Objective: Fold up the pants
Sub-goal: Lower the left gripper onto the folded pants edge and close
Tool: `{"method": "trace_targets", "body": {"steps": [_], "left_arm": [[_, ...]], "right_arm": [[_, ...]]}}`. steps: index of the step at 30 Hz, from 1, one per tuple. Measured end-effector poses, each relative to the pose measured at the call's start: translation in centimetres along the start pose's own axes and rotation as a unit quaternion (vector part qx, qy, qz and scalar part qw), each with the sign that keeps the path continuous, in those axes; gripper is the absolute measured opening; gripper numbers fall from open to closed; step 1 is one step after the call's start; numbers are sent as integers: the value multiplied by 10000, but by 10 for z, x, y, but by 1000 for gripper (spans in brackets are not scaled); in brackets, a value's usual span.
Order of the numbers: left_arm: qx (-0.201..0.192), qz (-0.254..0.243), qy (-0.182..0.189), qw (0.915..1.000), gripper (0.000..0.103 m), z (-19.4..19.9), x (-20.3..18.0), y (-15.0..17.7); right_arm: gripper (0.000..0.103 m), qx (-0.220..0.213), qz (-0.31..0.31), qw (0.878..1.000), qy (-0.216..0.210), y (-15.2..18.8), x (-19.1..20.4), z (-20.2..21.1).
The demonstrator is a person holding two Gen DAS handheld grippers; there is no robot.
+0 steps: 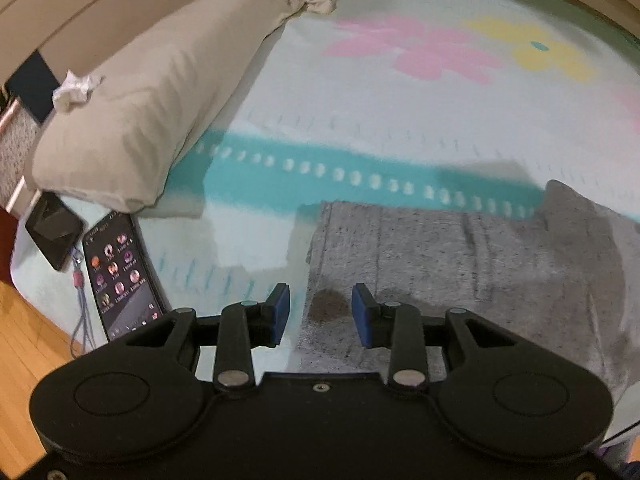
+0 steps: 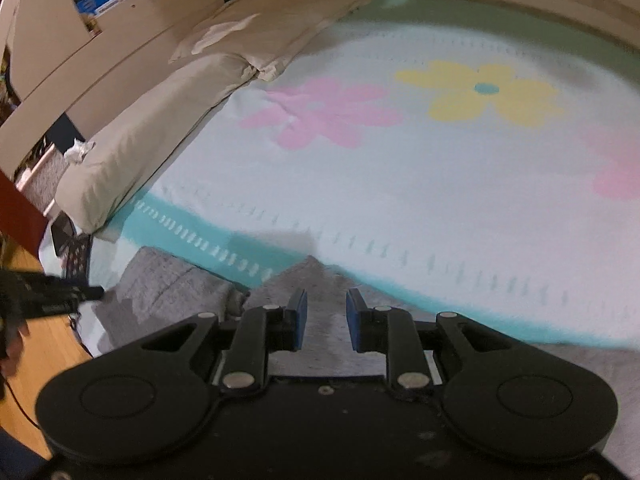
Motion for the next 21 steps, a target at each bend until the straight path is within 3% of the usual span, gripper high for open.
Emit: {"method": "trace_targets", "body": {"steps": [6, 13, 21], "left_arm": [[305, 458, 542, 9970, 44, -14, 11, 2], [692, 887, 831, 9902, 44, -31, 19, 10], [620, 828, 535, 9932, 44, -26, 19, 8]], "right_arm": [[23, -184, 189, 9997, -9, -15, 22, -8], [23, -29, 418, 9991, -70, -9, 36, -13], [23, -34, 368, 9993, -44, -7, 30, -10]]}}
Point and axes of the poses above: each gripper's, at about its wrist camera, not at the fingertips, and z roughly against the way its jaws point, x to its left, y to its underside, the point moved 5 cm from there along -z, roughly the way its jaws point, and after that the axes turned 6 degrees about x, right-handed, at the moved point
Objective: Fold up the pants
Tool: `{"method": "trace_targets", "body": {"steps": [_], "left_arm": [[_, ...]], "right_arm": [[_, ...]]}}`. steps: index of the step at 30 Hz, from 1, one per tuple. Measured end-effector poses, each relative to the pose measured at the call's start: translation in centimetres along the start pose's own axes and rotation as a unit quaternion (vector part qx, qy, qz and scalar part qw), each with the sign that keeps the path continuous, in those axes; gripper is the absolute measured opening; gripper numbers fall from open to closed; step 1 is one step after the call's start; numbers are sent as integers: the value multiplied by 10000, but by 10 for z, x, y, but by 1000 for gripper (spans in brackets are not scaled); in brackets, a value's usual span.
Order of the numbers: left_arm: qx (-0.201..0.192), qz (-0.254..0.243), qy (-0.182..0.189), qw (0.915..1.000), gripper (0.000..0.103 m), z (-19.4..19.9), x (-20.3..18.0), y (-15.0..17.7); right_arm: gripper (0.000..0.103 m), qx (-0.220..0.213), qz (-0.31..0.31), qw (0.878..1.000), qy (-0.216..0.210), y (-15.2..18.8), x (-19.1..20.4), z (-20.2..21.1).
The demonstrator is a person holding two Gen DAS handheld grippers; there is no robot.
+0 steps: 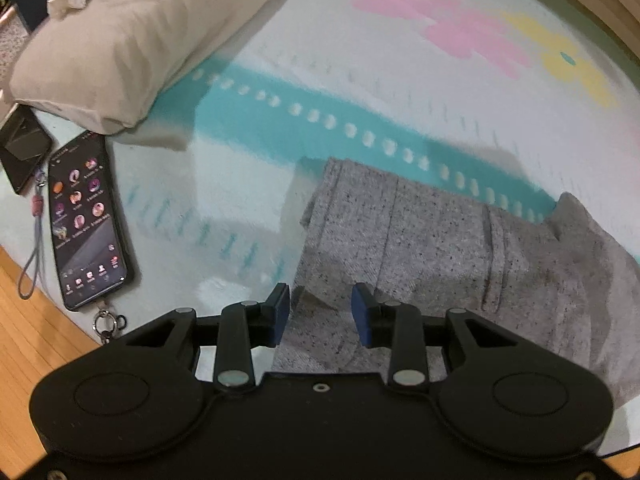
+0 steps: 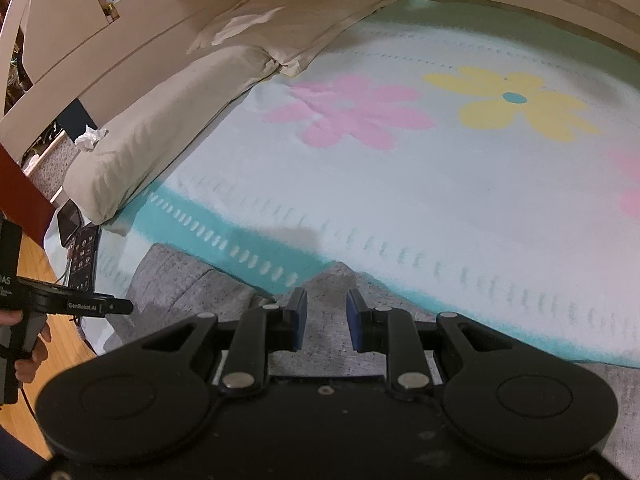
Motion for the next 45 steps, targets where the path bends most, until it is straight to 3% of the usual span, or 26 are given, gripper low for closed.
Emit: {"method": "trace_targets", "body": {"steps": [6, 10, 17, 19, 21, 22, 23, 26, 31, 35, 40, 45], "left_arm": [[324, 41, -82, 9994, 44, -9, 3, 5], [309, 419, -87, 9986, 44, -6, 11, 5], [491, 904, 320, 9942, 44, -12, 20, 6], [465, 1027, 615, 9917, 44, -11, 21, 7], [311, 1109, 823, 9899, 39, -7, 21, 7], [126, 1117, 949, 9891, 15, -2, 20, 8], [33, 1121, 1046, 9882, 4, 3, 18, 8], [-269, 1098, 1158, 9868, 3, 20, 10, 10], [-820, 601, 1134, 9883, 3, 62, -10, 21], [-1031, 684, 1271, 9841, 3, 86, -2, 33], [-610, 923, 1007, 9887, 3, 77, 28, 48], [76, 1023, 556, 9932, 3, 36, 47, 47]], "right_arm": [[23, 23, -4, 10000, 48, 3, -4, 1], [23, 21, -10, 10000, 77, 2, -6, 3], [23, 34, 32, 10000, 73, 3, -4, 2], [23, 45, 55, 9999, 79, 4, -3, 2], [23, 52, 70, 9999, 103, 4, -3, 2], [23, 57, 75, 9999, 113, 4, -4, 2], [23, 57, 74, 9999, 123, 4, -4, 2], [23, 53, 67, 9998, 154, 4, -5, 2], [23, 76, 59, 9998, 199, 4, -6, 0], [23, 125, 80, 9996, 225, 6, -8, -1], [23, 308, 45, 9985, 440, 10, -16, -8], [23, 451, -75, 9979, 451, 13, -22, -15]]}}
Point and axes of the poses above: each gripper's, at about its wrist camera, not at the fingertips, and z roughly against the way its jaws point, x to its left, y to its underside, the point moved 5 cm from there along -z, roughly the way its jaws point, and after that the axes turned 6 degrees about x, right-handed, at the moved point
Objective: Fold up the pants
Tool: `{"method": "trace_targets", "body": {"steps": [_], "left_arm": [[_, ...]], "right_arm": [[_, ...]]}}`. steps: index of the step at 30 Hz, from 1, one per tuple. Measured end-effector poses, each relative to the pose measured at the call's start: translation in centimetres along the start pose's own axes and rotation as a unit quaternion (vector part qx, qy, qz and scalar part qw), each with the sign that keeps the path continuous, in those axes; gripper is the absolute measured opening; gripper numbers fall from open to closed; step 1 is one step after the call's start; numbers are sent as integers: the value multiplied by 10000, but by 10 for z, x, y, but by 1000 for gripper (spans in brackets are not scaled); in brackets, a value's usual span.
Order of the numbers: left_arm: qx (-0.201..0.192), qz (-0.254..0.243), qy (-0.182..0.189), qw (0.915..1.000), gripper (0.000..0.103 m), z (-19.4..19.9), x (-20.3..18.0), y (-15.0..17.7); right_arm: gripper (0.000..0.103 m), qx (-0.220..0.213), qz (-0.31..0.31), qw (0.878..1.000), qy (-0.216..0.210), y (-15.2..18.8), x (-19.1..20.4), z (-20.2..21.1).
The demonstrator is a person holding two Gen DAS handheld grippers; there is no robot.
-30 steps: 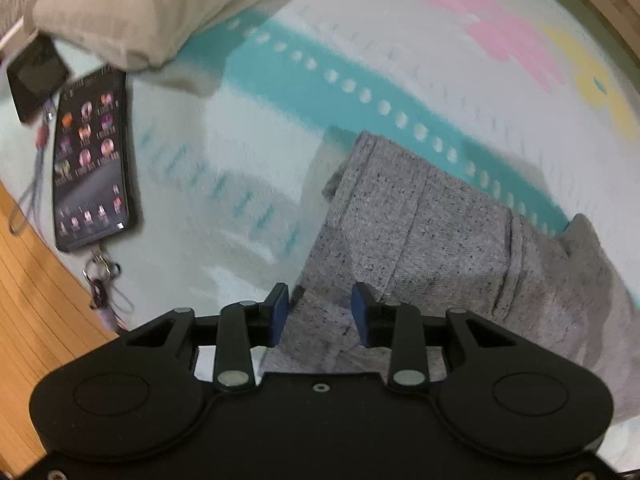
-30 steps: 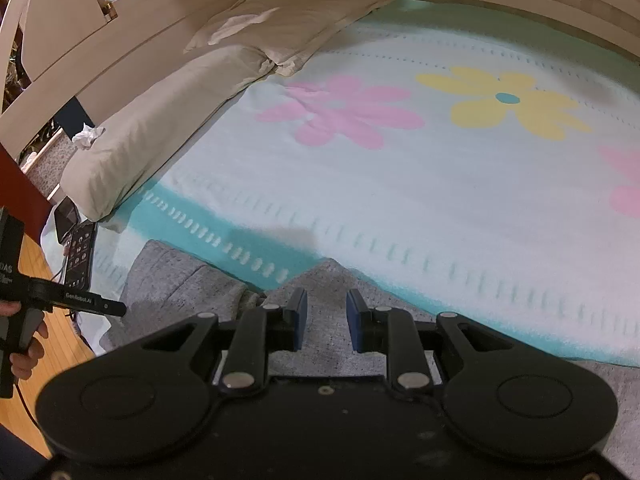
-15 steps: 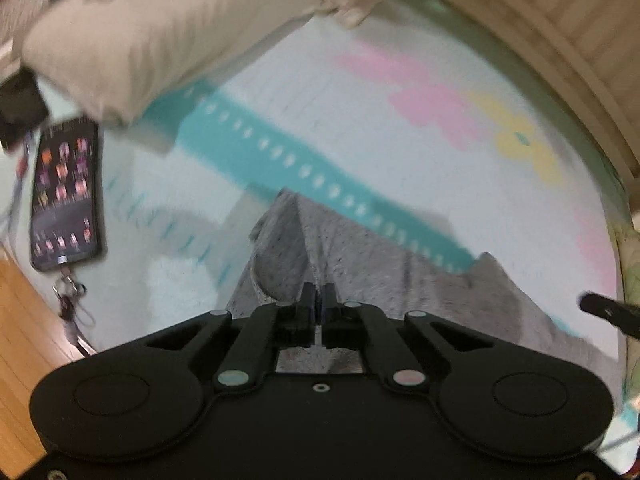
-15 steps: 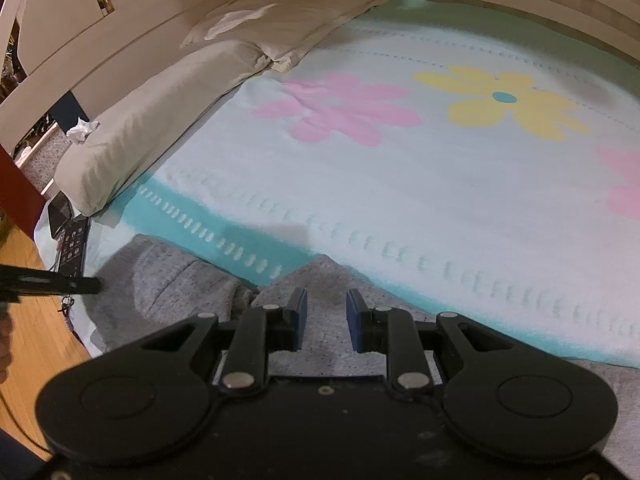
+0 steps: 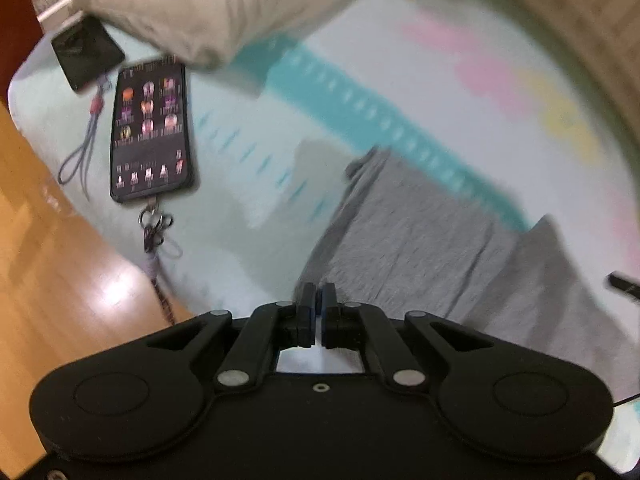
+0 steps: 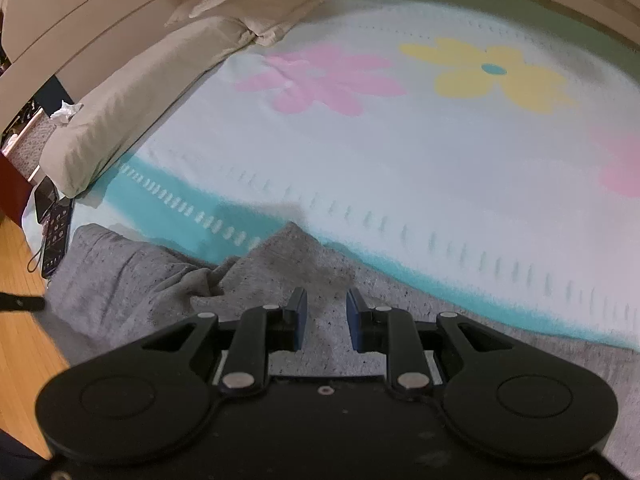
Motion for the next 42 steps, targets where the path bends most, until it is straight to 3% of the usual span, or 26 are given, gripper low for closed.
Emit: {"method": "trace_targets", "body": {"steps": [2, 4, 7, 9, 11, 14, 19, 22, 24, 27, 31, 38, 42], "left_arm": [[-198, -19, -113, 9997, 3, 7, -4, -2], [-819, -82, -290, 9962, 4, 29, -12, -5], [-2016, -416, -790, 9754, 5, 66, -34, -4], [-2322, -898, -598, 9667, 6, 74, -62, -4], [-1936, -1328, -247, 9717, 12, 59, -90, -6], [-1210, -1490, 159, 9813, 13, 21, -121, -6], [-523, -1673, 111, 9845, 13, -39, -151, -3], [-480, -1991, -205, 9786, 14, -59, -156, 4], [-254, -2169, -380, 9751, 15, -80, -153, 7], [-350, -2324, -291, 9715, 14, -89, -149, 8], [-419, -2754, -194, 9602, 13, -88, -152, 12], [-261, -2559, 29, 9663, 13, -91, -148, 3], [-287, -2617, 66, 9647, 13, -92, -149, 5]], "right_arm": [[23, 5, -77, 10000, -15, -2, 0, -1], [23, -41, -111, 9999, -66, -4, 1, 0], [23, -90, -98, 9997, -185, -4, -1, 4], [23, -89, -102, 9995, -297, -8, -1, 2], [24, -115, -130, 9990, -423, -14, -2, -1], [24, -201, -269, 9977, -588, -24, -5, -5], [29, -78, -476, 9950, -873, -36, -12, -19], [30, -74, -460, 9951, -869, -43, -11, -31], [31, -34, -439, 9950, -895, -48, -9, -42], [32, -87, -503, 9940, -965, -54, -6, -57], [33, 14, -462, 9925, -1135, -59, -2, -75], [33, 71, -156, 9965, -818, -69, 6, -107], [34, 43, 13, 9969, -784, -74, 9, -118]]}}
Point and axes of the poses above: each gripper's, at about its wrist camera, not at the fingertips, and z roughly against the way its jaws point, x to its left, y to its underside, the point moved 5 cm from there along -z, roughly the way its jaws point, and after that the axes turned 6 degrees about x, right-handed, at the moved point
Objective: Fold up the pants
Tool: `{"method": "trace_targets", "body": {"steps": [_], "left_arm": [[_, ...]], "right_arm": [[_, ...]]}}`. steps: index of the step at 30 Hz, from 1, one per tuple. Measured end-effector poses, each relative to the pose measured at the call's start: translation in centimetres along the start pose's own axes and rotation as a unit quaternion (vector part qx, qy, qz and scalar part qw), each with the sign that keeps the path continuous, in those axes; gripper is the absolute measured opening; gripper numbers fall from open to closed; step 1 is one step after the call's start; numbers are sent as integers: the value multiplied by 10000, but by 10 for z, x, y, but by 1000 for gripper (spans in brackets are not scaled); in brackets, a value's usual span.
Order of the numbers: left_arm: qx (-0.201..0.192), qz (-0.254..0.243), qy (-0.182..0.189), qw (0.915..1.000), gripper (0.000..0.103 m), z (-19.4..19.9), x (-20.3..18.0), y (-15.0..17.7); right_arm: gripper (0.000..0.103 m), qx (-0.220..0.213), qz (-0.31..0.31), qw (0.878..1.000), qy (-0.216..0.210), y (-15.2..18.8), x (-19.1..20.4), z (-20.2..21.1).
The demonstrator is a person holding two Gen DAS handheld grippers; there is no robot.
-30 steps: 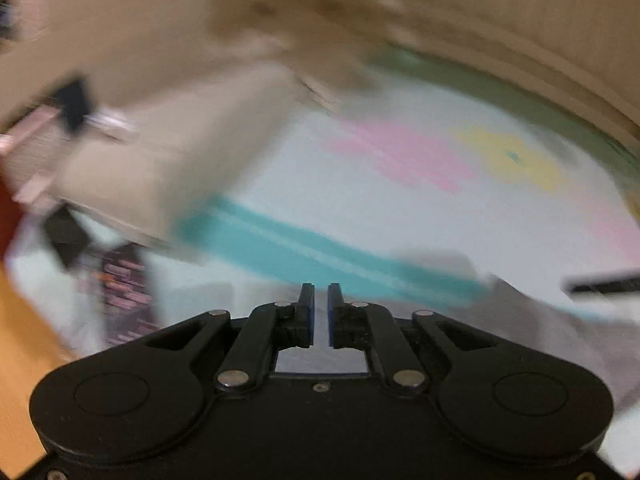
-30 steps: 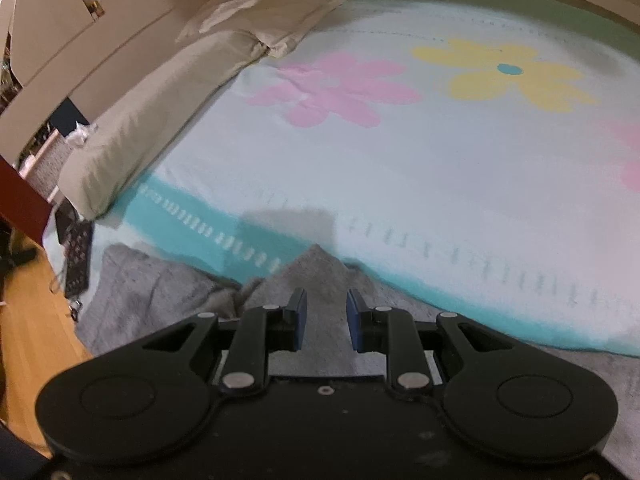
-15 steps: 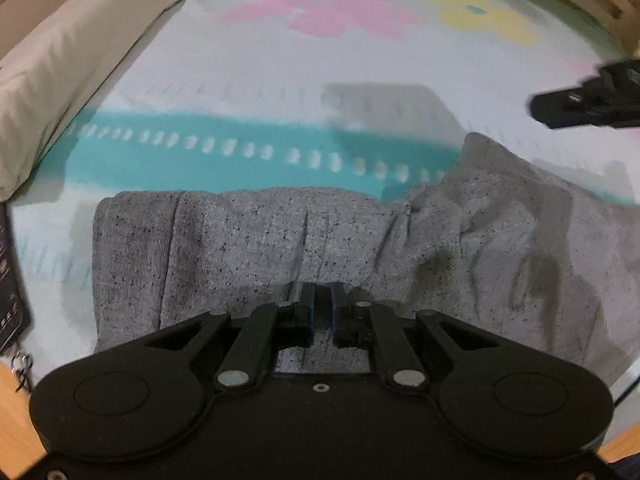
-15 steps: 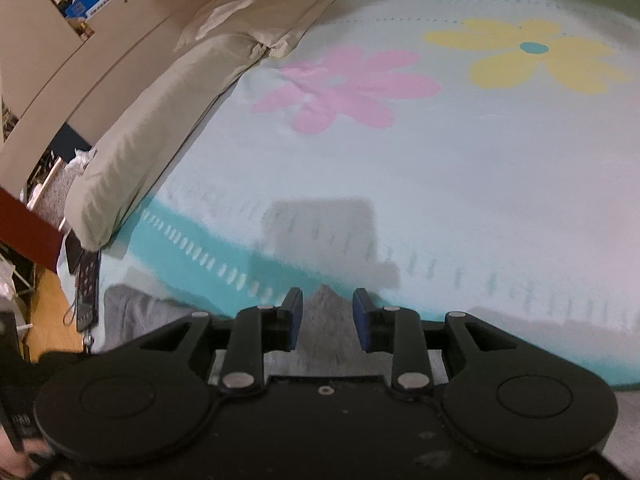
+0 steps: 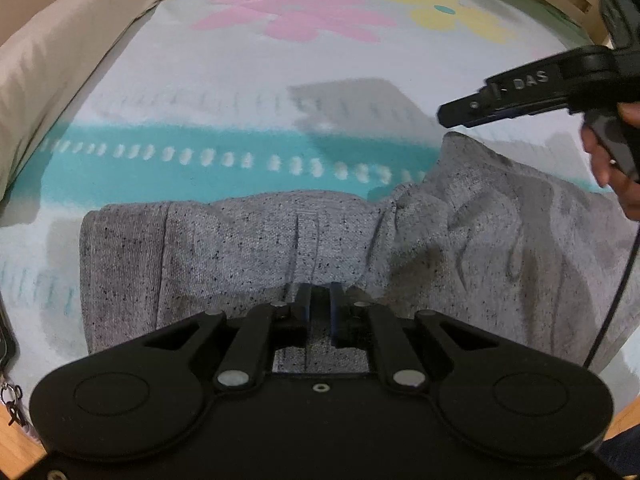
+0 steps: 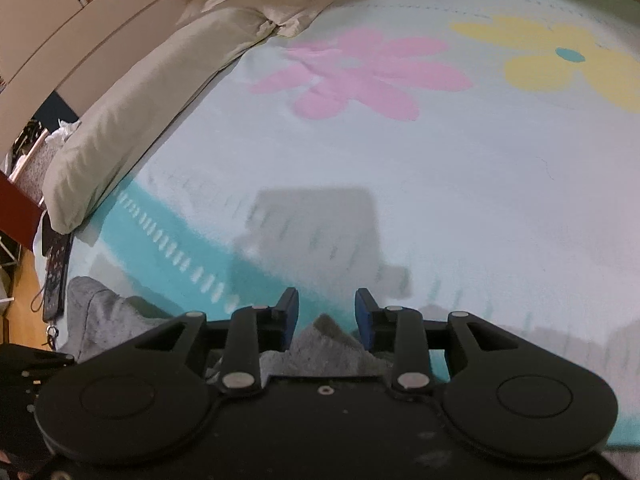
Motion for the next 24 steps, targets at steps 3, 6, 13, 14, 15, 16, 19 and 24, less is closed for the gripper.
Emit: {"method": "trace_targets", "body": {"steps": [3, 6, 13, 14, 15, 16, 19, 24], "left_arm": [[1, -17, -9, 10000, 13, 0, 0, 1], [-6, -30, -5, 10000, 13, 5, 0, 2], [-1, 208, -13, 9998, 16, 1, 2, 2], [-4, 294, 2, 9996, 18, 1, 4, 3], [-4, 370, 18, 9993, 18, 1, 6, 3], [-5, 455, 38, 9990, 19, 1, 8, 3], [7, 642, 40, 9979, 20, 0, 11, 3], [-57, 783, -15, 9969, 20, 3, 13, 4]], "right_arm": [[34, 228, 41, 9997, -11, 1, 1, -9], [32, 470, 246, 9986, -13, 8, 4, -12], [3, 514, 1024, 9932, -187, 28, 20, 15], [3, 414, 974, 9941, -226, 26, 20, 21], [3, 208, 862, 9958, -235, 23, 19, 30], [2, -66, 714, 9972, -200, 17, 16, 40], [1, -551, 66, 9984, -117, -1, 3, 52], [1, -495, -116, 9976, 462, -16, -4, 22]]}}
Point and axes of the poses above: each gripper's, at about its wrist camera, not at the fingertips, and z roughly against the way its jaws point, x to its left, y to its underside, the point moved 5 cm from there along -z, roughly the way its jaws point, and after that the axes turned 6 degrees about x, right-handed, at the moved point
